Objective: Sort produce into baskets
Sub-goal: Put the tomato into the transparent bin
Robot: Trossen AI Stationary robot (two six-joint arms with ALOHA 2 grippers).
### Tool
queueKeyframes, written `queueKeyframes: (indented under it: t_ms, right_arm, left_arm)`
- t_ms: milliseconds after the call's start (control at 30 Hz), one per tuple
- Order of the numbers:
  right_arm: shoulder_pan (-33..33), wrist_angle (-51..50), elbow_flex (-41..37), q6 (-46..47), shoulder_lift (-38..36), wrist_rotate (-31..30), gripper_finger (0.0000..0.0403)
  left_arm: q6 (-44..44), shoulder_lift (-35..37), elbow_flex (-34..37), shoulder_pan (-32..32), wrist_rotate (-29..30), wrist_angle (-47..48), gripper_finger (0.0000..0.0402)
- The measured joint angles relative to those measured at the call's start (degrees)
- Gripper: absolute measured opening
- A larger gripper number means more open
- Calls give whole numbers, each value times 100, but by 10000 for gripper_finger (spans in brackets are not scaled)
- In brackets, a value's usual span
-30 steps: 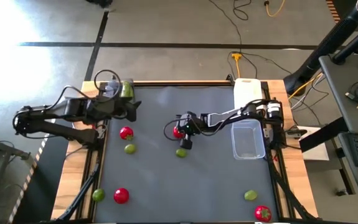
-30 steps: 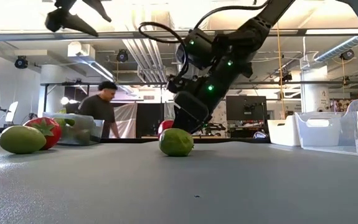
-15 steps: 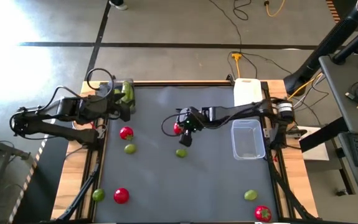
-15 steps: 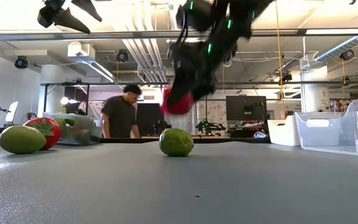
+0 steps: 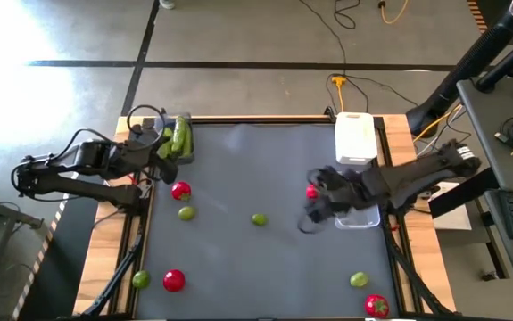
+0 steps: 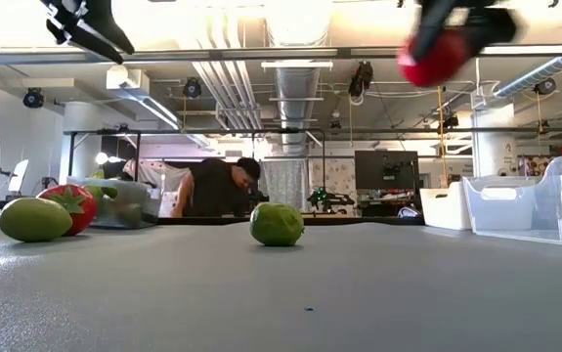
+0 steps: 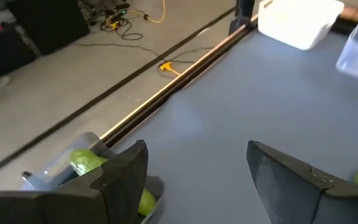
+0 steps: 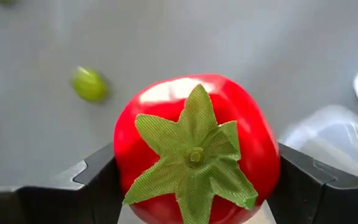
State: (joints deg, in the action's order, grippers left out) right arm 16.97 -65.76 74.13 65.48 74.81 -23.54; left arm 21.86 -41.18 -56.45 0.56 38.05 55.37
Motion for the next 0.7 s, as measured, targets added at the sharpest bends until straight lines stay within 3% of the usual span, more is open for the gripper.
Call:
queueKeyframes:
  t_ms: [133, 233, 500, 700]
  right_arm:
    - [602, -903, -463, 1511, -235, 51, 291]
    - [844, -1195, -811, 2060, -412, 276, 290]
    - [1213, -1148, -1760, 2625, -1370, 465, 290]
    - [1280, -930, -2393, 2548, -1877, 453, 290]
  left_arm:
    - [-118, -41, 36, 0, -7, -6, 256]
    - [-2, -40, 36, 0, -9, -10, 256]
    - [503, 206, -21, 2, -250, -263, 256]
    - [546, 459, -36, 0, -512, -1166, 256]
